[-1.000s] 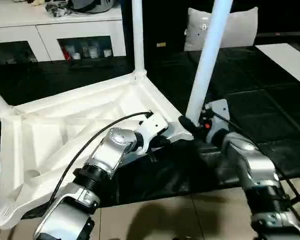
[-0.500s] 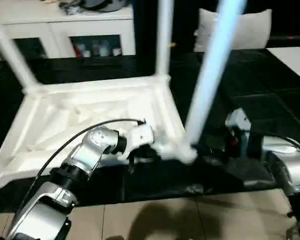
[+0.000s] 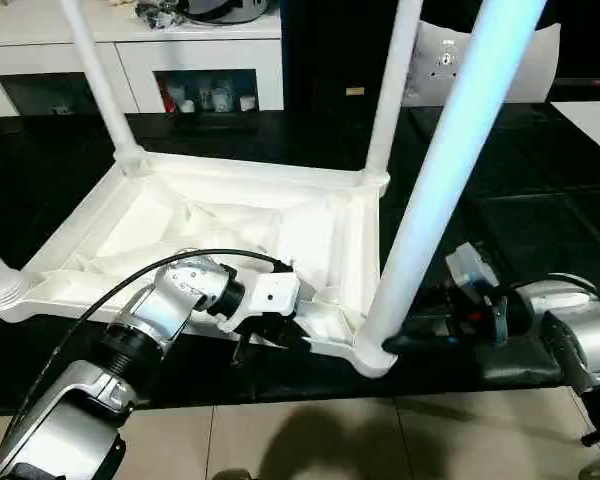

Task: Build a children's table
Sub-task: Rotate leg to tighten

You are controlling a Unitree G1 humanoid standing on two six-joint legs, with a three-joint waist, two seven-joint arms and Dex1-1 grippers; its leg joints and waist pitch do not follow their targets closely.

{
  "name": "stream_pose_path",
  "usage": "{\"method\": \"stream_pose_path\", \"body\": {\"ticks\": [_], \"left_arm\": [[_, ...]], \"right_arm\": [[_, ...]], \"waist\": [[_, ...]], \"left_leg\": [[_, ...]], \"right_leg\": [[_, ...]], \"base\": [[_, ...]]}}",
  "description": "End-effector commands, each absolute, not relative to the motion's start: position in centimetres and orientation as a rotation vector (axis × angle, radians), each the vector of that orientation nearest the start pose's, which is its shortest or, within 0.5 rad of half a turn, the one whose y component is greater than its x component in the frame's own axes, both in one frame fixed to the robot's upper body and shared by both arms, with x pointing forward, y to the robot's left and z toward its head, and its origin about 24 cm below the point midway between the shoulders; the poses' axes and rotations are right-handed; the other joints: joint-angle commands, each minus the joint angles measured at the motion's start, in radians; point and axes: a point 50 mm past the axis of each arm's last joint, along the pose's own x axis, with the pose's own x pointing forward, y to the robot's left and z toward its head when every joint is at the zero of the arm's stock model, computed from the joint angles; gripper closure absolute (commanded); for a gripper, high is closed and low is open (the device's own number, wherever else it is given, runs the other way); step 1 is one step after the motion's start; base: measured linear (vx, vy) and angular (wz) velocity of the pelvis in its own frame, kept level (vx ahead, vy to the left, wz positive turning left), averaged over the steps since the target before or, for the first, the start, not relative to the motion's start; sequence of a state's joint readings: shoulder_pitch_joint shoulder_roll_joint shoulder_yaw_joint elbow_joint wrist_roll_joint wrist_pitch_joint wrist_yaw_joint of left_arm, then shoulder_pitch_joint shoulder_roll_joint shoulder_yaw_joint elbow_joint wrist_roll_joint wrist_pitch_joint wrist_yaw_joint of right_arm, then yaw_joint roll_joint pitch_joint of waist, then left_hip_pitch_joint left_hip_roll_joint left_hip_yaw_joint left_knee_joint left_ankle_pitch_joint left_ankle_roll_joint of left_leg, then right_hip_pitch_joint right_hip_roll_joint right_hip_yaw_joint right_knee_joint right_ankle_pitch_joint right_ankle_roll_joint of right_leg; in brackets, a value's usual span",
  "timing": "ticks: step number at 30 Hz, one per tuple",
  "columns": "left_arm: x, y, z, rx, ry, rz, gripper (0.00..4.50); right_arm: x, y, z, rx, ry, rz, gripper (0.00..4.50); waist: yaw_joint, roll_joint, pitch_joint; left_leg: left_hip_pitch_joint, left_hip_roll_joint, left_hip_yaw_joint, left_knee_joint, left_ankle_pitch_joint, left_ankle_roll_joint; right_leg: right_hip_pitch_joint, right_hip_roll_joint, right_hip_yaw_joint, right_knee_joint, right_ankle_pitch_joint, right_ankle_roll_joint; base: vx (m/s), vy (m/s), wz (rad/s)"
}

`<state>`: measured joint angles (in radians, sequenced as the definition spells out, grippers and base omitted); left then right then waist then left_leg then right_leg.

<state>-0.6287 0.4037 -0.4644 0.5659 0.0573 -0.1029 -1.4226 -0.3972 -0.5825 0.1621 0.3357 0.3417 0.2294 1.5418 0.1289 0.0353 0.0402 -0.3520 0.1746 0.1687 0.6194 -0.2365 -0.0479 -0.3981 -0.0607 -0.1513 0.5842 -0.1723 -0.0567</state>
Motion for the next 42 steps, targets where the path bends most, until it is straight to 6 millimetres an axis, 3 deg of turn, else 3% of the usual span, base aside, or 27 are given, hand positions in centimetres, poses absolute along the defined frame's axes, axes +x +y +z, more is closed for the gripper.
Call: {"method": "stream_pose_path", "body": {"ticks": [1,2,6,11,14,16,18,20,21,22,24,26,27,30,32,35,37,42], "left_arm": [[29.4,10.4,5.4,0.711,0.425,-1.803,4.5],[29.4,10.4,5.4,0.711,0.425,-1.803,4.5],[29.3,10.4,5.3,0.684,0.429,-1.803,4.5],[29.4,10.2,5.3,0.589,0.444,-1.756,4.5],[29.7,9.6,5.5,0.501,0.447,-1.692,4.5],[30.0,9.0,5.6,0.451,0.442,-1.631,4.5],[30.4,8.4,5.7,0.41,0.431,-1.577,4.5],[31.2,6.9,6.1,0.337,0.404,-1.447,4.5],[31.4,6.6,6.2,0.327,0.399,-1.411,4.5],[31.6,6.2,6.2,0.321,0.398,-1.373,4.5],[32.0,5.7,6.2,0.316,0.401,-1.307,4.5],[32.3,5.3,6.2,0.314,0.407,-1.243,4.5],[32.9,4.9,6.4,0.284,0.407,-1.14,4.5],[33.4,4.5,6.7,0.257,0.384,-1.053,4.5],[33.4,4.4,6.7,0.273,0.38,-1.05,4.5],[33.2,4.6,6.6,0.298,0.37,-1.077,4.5],[33.1,5.0,6.5,0.314,0.374,-1.082,4.5],[33.2,6.0,6.1,0.361,0.378,-1.094,4.5]], "right_arm": [[27.6,-18.9,7.1,-0.066,0.394,1.577,1.7],[27.6,-18.9,7.1,-0.066,0.394,1.577,1.97],[27.9,-18.8,6.3,-0.045,0.426,1.579,2.22],[28.6,-18.5,5.3,-0.01,0.424,1.501,2.37],[29.8,-17.8,4.6,0.01,0.399,1.377,2.4],[30.6,-16.6,4.2,0.019,0.386,1.262,2.41],[30.8,-16.3,4.4,0.03,0.372,1.175,2.44],[31.1,-16.5,5.5,0.047,0.345,0.971,2.46],[31.3,-16.4,5.8,0.047,0.339,0.915,2.48],[31.7,-16.2,5.9,0.05,0.339,0.852,2.48],[32.4,-15.9,6.0,0.059,0.341,0.754,2.49],[32.9,-15.6,6.1,0.063,0.339,0.69,2.49],[33.3,-14.8,6.2,0.064,0.331,0.628,2.49],[33.5,-13.8,6.7,0.083,0.28,0.565,2.49],[33.4,-13.5,6.9,0.086,0.266,0.554,1.81],[33.1,-13.1,7.2,0.113,0.246,0.585,1.78],[32.8,-13.3,7.2,0.097,0.24,0.617,1.4],[32.3,-14.7,7.5,0.069,0.227,0.66,0.97]], "waist": [[-0.002,-0.015,-0.071],[-0.001,-0.015,-0.071],[0.007,-0.017,-0.074],[0.004,-0.017,-0.068],[-0.009,-0.016,-0.063],[-0.036,-0.017,-0.061],[-0.05,-0.015,-0.062],[-0.058,-0.015,-0.063],[-0.066,-0.017,-0.066],[-0.066,-0.017,-0.066],[-0.083,-0.021,-0.07],[-0.092,-0.019,-0.072],[-0.094,-0.017,-0.074],[-0.092,-0.02,-0.072],[-0.09,-0.017,-0.074],[-0.087,-0.013,-0.074],[-0.086,-0.015,-0.073],[-0.081,-0.014,-0.07]], "left_leg": [[-0.003,0.068,-0.019,-0.061,0.01,0.13],[-0.003,0.069,-0.019,-0.061,0.01,0.129],[-0.002,0.073,-0.021,-0.06,0.032,0.133],[0.0,0.067,-0.017,-0.065,-0.012,0.11],[0.003,0.066,-0.017,-0.068,-0.048,0.093],[0.005,0.061,-0.023,-0.071,-0.075,0.063],[0.0,0.058,-0.024,-0.07,-0.072,0.063],[0.01,0.067,-0.027,-0.072,-0.049,0.059],[0.002,0.065,-0.029,-0.072,-0.039,0.06],[0.002,0.065,-0.029,-0.072,-0.039,0.06],[-0.009,0.05,-0.024,-0.065,-0.022,0.08],[-0.014,0.048,-0.024,-0.062,0.001,0.091],[-0.016,0.046,-0.023,-0.06,0.017,0.1],[-0.011,0.051,-0.022,-0.062,0.021,0.116],[-0.012,0.057,-0.027,-0.062,0.042,0.125],[-0.011,0.061,-0.027,-0.061,0.049,0.147],[-0.011,0.062,-0.026,-0.061,0.049,0.151],[-0.011,0.061,-0.025,-0.062,0.028,0.15]], "right_leg": [[0.065,-0.108,0.072,-0.071,-0.275,-0.084],[0.064,-0.108,0.073,-0.071,-0.276,-0.084],[0.064,-0.108,0.075,-0.062,-0.234,-0.09],[0.065,-0.108,0.071,-0.079,-0.333,-0.067],[0.063,-0.109,0.068,-0.088,-0.383,-0.06],[0.066,-0.106,0.062,-0.097,-0.434,-0.044],[0.071,-0.106,0.062,-0.098,-0.431,-0.037],[0.065,-0.1,0.068,-0.094,-0.378,-0.043],[0.072,-0.104,0.066,-0.09,-0.358,-0.055],[0.072,-0.104,0.066,-0.09,-0.358,-0.055],[0.076,-0.105,0.065,-0.09,-0.338,-0.065],[0.076,-0.103,0.063,-0.089,-0.316,-0.068],[0.075,-0.1,0.065,-0.086,-0.292,-0.069],[0.069,-0.099,0.064,-0.09,-0.294,-0.068],[0.068,-0.101,0.067,-0.08,-0.25,-0.079],[0.068,-0.106,0.071,-0.073,-0.204,-0.104],[0.068,-0.108,0.072,-0.072,-0.19,-0.112],[0.071,-0.107,0.073,-0.076,-0.22,-0.098]], "base": [[0.0,0.0,0.0],[0.0,0.0,0.0],[0.0,0.0,0.0],[0.0,0.0,0.0],[0.0,0.0,0.0],[0.0,0.0,0.0],[0.0,0.0,0.0],[0.0,0.0,0.0],[0.0,0.0,0.0],[0.0,0.0,0.0],[0.0,0.0,0.0],[0.0,0.0,0.0],[0.0,0.0,0.0],[0.0,0.0,0.0],[0.0,0.0,0.0],[0.0,0.0,0.0],[0.0,0.0,0.0],[0.0,0.0,0.0]]}}
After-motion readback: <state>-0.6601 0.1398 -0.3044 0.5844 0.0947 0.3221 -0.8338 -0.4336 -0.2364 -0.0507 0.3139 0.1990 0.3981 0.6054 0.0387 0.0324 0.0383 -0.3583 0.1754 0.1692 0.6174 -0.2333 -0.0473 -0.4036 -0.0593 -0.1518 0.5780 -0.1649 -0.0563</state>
